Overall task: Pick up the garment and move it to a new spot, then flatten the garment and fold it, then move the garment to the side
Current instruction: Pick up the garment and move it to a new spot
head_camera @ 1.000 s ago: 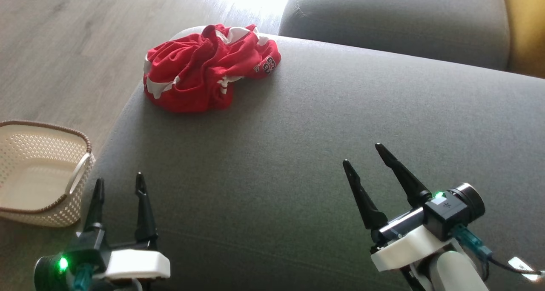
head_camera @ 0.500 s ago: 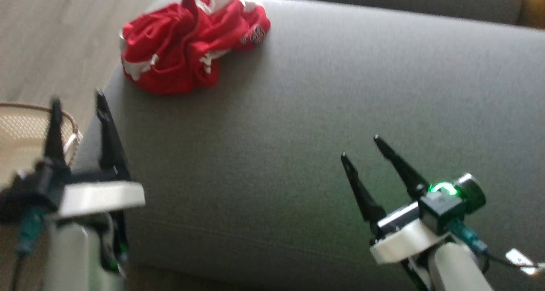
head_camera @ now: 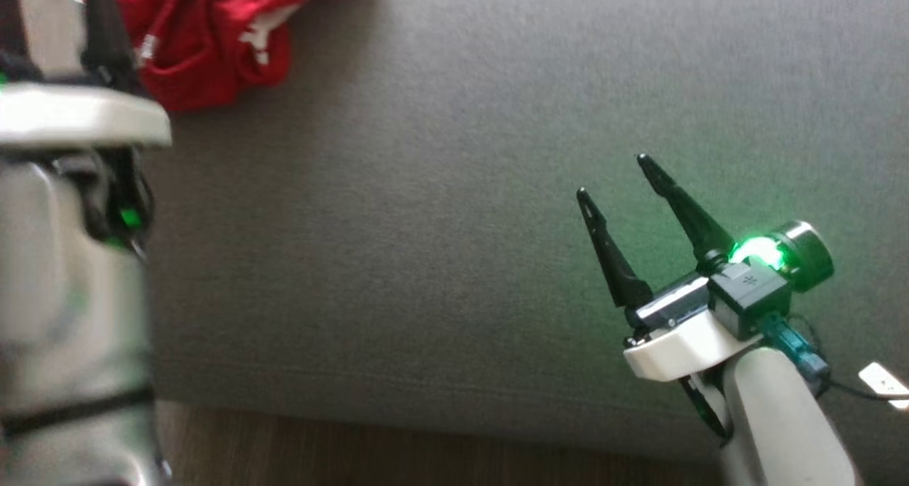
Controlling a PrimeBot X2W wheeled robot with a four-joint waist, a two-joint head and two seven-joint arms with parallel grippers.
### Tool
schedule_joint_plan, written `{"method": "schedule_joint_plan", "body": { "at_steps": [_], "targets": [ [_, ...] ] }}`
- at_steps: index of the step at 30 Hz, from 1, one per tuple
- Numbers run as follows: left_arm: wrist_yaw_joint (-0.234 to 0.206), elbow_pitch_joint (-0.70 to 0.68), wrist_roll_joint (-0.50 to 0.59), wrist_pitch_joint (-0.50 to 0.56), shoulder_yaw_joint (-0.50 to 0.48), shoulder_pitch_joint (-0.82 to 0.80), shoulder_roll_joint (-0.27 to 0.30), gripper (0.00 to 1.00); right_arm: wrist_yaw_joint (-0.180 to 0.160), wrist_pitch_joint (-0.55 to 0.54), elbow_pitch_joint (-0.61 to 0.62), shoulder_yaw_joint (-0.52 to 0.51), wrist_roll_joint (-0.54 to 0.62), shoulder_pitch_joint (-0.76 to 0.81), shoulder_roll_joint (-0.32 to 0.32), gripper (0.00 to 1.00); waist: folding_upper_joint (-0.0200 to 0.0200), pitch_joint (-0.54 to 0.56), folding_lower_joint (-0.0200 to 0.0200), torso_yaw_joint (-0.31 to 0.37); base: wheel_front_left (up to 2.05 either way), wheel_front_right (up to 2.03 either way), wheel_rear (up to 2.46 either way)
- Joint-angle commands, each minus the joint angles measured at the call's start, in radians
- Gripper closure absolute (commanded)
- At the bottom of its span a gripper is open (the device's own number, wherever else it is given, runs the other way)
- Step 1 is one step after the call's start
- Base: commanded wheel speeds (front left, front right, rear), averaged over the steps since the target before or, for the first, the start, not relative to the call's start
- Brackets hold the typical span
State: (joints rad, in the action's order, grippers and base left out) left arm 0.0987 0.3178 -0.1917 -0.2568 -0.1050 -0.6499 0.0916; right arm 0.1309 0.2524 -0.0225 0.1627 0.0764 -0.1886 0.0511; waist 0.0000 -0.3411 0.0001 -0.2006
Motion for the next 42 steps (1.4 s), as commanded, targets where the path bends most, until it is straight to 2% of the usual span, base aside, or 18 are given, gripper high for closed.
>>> {"method": "schedule_joint_plan", "body": {
  "at_steps": [1,7,11,19,24,33,34,35,36,42],
  "targets": [
    [0.004,0.002,-0.016,-0.001,-0.026,-0.069,0.059,0.0,0.0,0.009,0.04,0.024,0.009,-0.026,-0.001,0.0,0.0,-0.046,-0.0001,0.032,0.0,0.0,0.0],
    [0.027,0.248,-0.07,0.069,0.017,-0.293,0.136,0.0,0.0,0.009,0.06,0.015,0.021,-0.044,-0.001,0.0,0.0,-0.119,-0.0001,0.072,0.0,0.0,0.0],
    [0.03,0.398,-0.099,0.149,0.059,-0.418,0.16,0.0,0.0,0.009,0.059,0.012,0.032,-0.048,-0.001,0.0,0.0,-0.164,-0.0001,0.084,0.0,0.0,0.0],
    [0.032,0.658,-0.152,0.306,0.091,-0.561,0.218,0.0,0.0,0.009,0.065,0.031,0.022,-0.069,-0.001,0.0,0.0,-0.224,-0.0001,0.119,0.0,0.0,0.0],
    [0.032,0.759,-0.161,0.34,0.101,-0.606,0.232,0.02,0.0,0.009,0.068,0.033,0.013,-0.077,-0.001,0.0,0.0,-0.246,-0.0001,0.13,0.0,0.0,0.0],
    [0.032,0.831,-0.182,0.303,0.138,-0.646,0.233,0.02,0.0,0.009,0.067,0.031,0.013,-0.081,-0.001,0.0,0.0,-0.248,-0.0001,0.129,0.0,0.0,0.0],
    [0.032,0.836,-0.185,0.3,0.142,-0.649,0.233,1.0,0.0,0.009,0.067,0.031,0.013,-0.081,-0.001,0.0,0.0,-0.248,-0.0001,0.129,0.0,0.0,0.0],
    [0.032,0.786,-0.206,0.216,0.133,-0.674,0.226,1.0,0.0,0.009,0.065,0.029,0.005,-0.082,-0.001,0.0,0.0,-0.236,-0.0001,0.121,0.0,0.0,0.0],
    [0.032,0.764,-0.214,0.175,0.141,-0.678,0.226,1.0,0.0,0.009,0.063,0.032,0.001,-0.081,-0.001,0.0,0.0,-0.228,-0.0001,0.121,0.0,0.0,0.0],
    [0.032,0.672,-0.264,0.098,0.226,-0.693,0.241,1.0,0.0,0.009,0.054,0.045,-0.021,-0.076,-0.001,0.0,0.0,-0.168,-0.0001,0.13,0.0,0.0,0.0]
  ]
}}
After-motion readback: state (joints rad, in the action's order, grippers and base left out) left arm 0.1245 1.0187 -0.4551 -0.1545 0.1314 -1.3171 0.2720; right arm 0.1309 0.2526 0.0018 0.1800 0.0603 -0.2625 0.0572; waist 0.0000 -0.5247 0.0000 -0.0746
